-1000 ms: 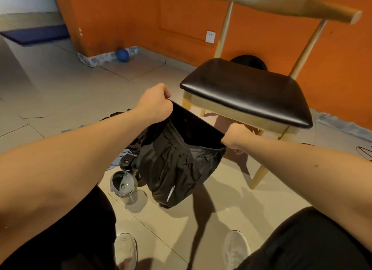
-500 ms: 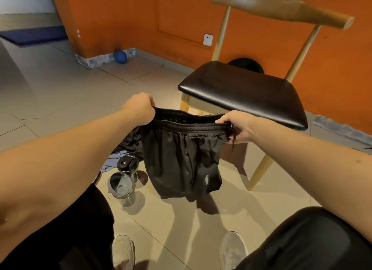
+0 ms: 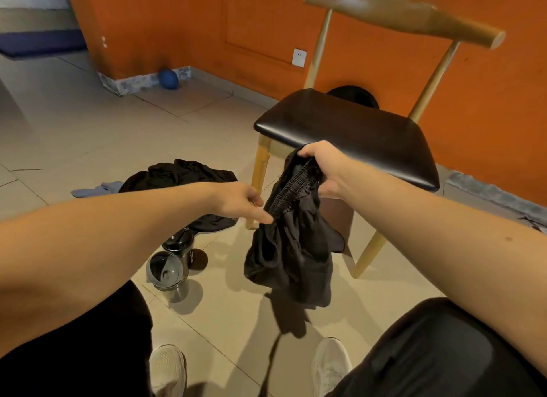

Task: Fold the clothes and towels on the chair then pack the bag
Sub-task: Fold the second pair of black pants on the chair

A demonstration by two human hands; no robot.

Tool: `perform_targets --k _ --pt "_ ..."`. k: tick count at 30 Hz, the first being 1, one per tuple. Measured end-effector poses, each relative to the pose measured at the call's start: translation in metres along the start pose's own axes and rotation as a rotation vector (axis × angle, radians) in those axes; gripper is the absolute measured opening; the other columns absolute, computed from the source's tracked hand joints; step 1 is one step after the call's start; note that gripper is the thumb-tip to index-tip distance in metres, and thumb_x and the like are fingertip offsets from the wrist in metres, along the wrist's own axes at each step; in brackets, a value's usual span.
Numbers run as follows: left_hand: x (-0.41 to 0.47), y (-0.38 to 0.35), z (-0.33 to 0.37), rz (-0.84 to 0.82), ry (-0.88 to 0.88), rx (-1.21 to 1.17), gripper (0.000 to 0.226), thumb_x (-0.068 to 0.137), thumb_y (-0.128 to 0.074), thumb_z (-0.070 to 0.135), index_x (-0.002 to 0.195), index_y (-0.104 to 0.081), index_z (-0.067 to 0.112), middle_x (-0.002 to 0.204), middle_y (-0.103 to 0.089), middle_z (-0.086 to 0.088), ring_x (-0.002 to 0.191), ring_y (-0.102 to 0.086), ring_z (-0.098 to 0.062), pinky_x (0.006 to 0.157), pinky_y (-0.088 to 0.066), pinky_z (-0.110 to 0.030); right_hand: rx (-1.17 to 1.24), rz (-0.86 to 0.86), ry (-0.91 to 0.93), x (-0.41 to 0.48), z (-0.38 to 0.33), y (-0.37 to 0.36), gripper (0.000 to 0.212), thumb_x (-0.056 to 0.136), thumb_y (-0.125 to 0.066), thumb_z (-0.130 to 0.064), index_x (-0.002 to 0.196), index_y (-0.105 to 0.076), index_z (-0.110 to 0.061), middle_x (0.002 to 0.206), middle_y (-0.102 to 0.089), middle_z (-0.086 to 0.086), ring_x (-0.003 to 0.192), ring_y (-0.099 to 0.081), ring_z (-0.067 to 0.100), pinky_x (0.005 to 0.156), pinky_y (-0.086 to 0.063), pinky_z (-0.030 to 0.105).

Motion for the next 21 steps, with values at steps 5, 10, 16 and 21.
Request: perform_targets --k 5,10,16,21 --pt "0.008 -0.009 0.021 0.058 -0.086 -0.129 0.046 0.092 -0.068 0.054 0.121 -0.067 0.019 0.114 -0.073 0.0 0.106 -0.068 -0.02 0.101 -0.054 -0.045 0.04 0.015 0.028 -0.001 -0.003 -0.003 0.023 0.095 -0.053 -0.024 0.107 -0.062 -0.007 0.101 -0.067 0.014 0.095 -0.065 0.033 0.095 -0.052 0.044" --pt "0.002 0.001 0.014 0.037 -0.06 -0.091 0.033 0.087 -0.075 0.05 0.11 -0.064 0.03 0.108 -0.071 0.01 0.109 -0.065 -0.019 0.105 -0.049 -0.04 -0.148 0.135 0.124 -0.001 -0.01 0.015 0.023 0.093 -0.062 -0.019 0.113 -0.064 -0.008 0.116 -0.071 0.016 0.096 -0.071 0.029 0.089 -0.059 0.043" --pt "-0.012 0.029 0.001 0.09 -0.009 -0.045 0.025 0.087 -0.078 0.042 0.1 -0.067 0.025 0.098 -0.072 0.004 0.095 -0.067 -0.017 0.083 -0.05 -0.033 -0.82 0.313 0.183 0.004 -0.013 0.054 0.022 0.095 -0.065 -0.023 0.105 -0.068 -0.004 0.098 -0.072 0.015 0.08 -0.073 0.031 0.064 -0.064 0.039" --pt "-0.014 0.069 -0.022 0.488 0.06 0.305 0.021 0.085 -0.068 0.002 0.101 -0.066 0.015 0.108 -0.068 -0.009 0.101 -0.061 -0.03 0.078 -0.044 -0.031 -1.462 0.258 0.152 0.005 -0.003 0.069 0.03 0.091 -0.047 -0.01 0.105 -0.071 0.003 0.101 -0.072 0.021 0.084 -0.069 0.036 0.073 -0.061 0.041"
Point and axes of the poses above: each hand's wrist, its own x-axis towards the middle knuckle, its own y-axis out of the back of the hand, z = x × y, the point moved 4 cm from there along x, towards the middle knuckle
